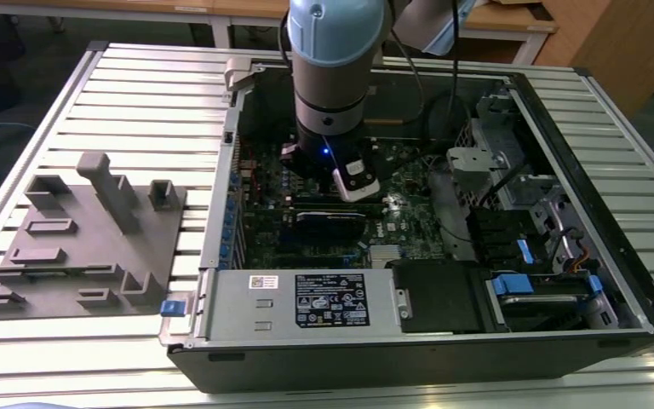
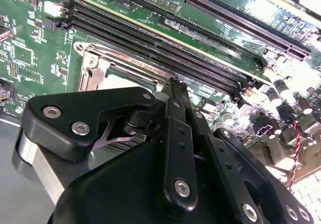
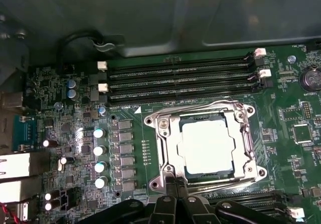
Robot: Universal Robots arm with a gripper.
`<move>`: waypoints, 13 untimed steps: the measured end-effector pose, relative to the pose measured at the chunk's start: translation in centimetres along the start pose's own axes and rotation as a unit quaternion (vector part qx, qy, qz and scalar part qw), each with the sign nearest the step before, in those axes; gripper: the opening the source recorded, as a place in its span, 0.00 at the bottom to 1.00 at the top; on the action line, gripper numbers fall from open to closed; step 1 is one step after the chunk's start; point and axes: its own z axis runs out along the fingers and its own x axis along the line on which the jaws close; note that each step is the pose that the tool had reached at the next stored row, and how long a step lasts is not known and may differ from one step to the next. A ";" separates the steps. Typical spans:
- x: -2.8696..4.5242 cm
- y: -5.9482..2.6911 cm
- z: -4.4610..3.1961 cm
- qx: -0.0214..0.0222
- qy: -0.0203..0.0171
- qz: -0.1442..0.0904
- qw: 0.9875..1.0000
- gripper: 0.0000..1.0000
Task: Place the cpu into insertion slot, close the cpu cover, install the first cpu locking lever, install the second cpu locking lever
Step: 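Install the second cpu locking lever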
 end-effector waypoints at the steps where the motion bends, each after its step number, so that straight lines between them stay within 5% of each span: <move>1: 0.01 0.00 0.01 -0.001 0.000 0.000 1.000 0.11; 13: 0.12 -0.06 0.23 -0.007 0.001 0.000 1.000 0.11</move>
